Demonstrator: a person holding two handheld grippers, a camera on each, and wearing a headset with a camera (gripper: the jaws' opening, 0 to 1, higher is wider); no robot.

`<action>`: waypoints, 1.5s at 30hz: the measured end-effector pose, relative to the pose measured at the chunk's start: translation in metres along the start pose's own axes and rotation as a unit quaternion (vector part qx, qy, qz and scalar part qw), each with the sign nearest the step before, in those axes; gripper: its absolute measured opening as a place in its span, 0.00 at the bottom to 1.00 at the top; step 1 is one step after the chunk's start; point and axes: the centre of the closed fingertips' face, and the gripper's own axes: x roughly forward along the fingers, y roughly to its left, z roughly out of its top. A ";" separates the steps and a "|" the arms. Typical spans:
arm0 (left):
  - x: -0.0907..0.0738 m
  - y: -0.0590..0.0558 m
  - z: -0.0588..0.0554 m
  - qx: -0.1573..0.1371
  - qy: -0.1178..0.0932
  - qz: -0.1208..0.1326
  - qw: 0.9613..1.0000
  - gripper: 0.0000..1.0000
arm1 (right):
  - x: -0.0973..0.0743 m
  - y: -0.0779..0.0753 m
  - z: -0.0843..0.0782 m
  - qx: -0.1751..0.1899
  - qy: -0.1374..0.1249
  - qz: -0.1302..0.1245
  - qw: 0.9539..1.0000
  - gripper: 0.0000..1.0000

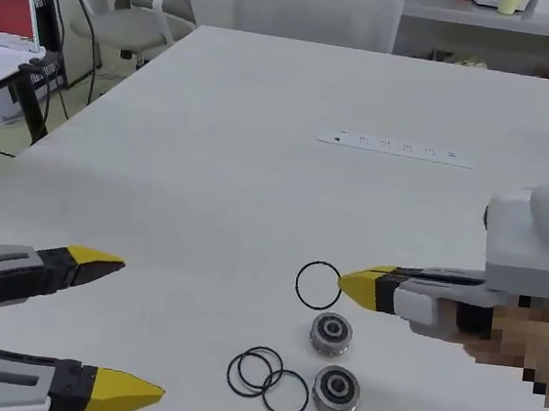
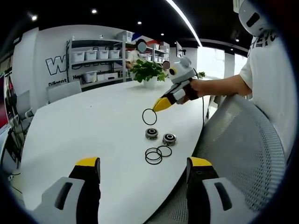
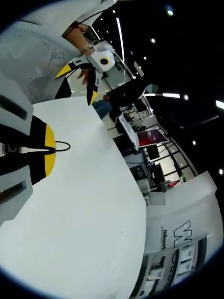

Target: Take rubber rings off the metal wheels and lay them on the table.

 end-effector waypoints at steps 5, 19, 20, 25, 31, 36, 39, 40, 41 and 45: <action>-0.001 0.000 -0.003 -0.004 0.000 0.002 1.000 0.74 | 0.008 0.010 -0.008 -0.013 0.019 0.013 1.000 0.00; 0.001 -0.003 -0.005 -0.012 -0.005 0.001 1.000 0.73 | 0.032 0.036 -0.044 -0.060 0.086 0.052 0.993 0.00; 0.001 -0.003 -0.005 -0.012 -0.004 0.001 1.000 0.73 | 0.033 0.038 -0.045 -0.062 0.086 0.053 0.993 0.00; 0.003 -0.006 -0.005 -0.014 -0.007 -0.001 1.000 0.73 | 0.038 0.039 -0.051 -0.070 0.092 0.050 0.992 0.00; 0.001 -0.006 -0.004 -0.016 -0.010 0.001 1.000 0.73 | 0.044 0.037 -0.065 -0.080 0.112 0.039 0.990 0.00; -0.001 -0.004 -0.003 -0.017 -0.014 0.006 1.000 0.73 | 0.048 0.034 -0.070 -0.097 0.119 0.028 0.988 0.00; -0.001 -0.003 -0.002 -0.018 -0.015 0.008 1.000 0.73 | 0.048 0.033 -0.069 -0.096 0.118 0.027 0.988 0.00; -0.001 -0.003 -0.002 -0.017 -0.015 0.008 1.000 0.72 | 0.048 0.033 -0.069 -0.096 0.118 0.026 0.988 0.00; -0.001 -0.003 -0.002 -0.017 -0.015 0.009 1.000 0.72 | 0.048 0.032 -0.069 -0.098 0.117 0.024 0.988 0.00; -0.001 -0.003 -0.002 -0.017 -0.016 0.009 1.000 0.72 | 0.049 0.029 -0.070 -0.104 0.119 0.018 0.987 0.00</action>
